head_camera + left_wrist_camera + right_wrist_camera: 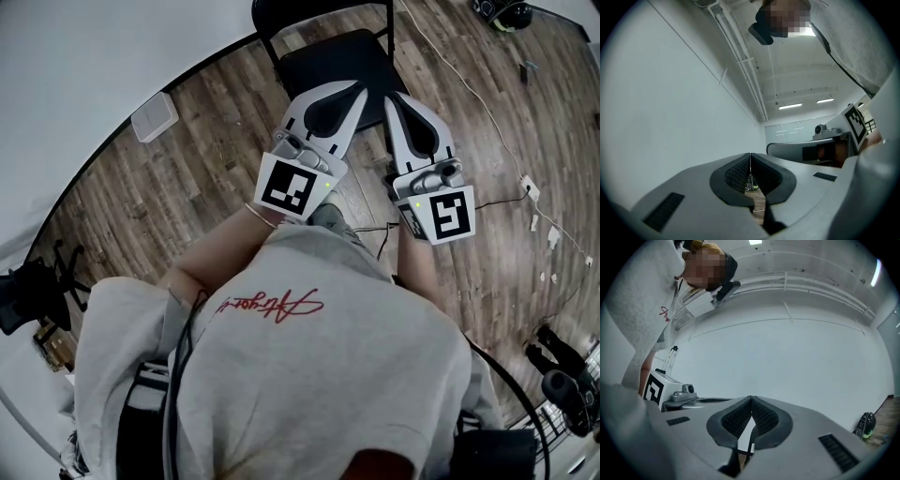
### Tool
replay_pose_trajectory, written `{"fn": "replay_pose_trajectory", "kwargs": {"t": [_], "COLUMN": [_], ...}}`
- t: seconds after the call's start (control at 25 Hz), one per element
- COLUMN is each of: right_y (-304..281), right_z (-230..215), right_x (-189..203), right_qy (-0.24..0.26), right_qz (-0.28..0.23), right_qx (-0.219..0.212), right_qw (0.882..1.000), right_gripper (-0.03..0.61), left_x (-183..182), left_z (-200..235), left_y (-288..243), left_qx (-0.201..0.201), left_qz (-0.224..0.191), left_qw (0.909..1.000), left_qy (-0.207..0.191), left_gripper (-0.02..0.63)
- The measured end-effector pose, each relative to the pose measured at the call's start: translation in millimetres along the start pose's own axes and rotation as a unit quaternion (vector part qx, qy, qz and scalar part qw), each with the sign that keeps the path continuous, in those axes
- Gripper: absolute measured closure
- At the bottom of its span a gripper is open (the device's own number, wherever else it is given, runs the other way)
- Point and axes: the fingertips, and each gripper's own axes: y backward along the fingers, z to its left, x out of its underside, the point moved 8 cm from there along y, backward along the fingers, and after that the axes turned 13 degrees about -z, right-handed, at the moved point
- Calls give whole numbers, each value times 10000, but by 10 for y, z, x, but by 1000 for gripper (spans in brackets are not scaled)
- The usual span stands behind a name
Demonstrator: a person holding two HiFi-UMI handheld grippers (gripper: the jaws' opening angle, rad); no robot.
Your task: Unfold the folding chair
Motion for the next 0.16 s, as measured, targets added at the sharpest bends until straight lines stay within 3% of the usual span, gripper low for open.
{"fn": "replay_pose_trajectory", "kwargs": {"t": [0.16], "right_y": [-11], "right_z": [61], "right_x": [-20], "right_qy": [-4], "right_qz": [-40], "right_qx": [-21], "right_qw": [10000], "right_gripper": [563], "left_x": [-34], "left_z": [7], "left_y": [43], "left_qx": [-54], "left_qz": [-36], "left_qw": [10000], "left_qy": [5], "left_gripper": [597]}}
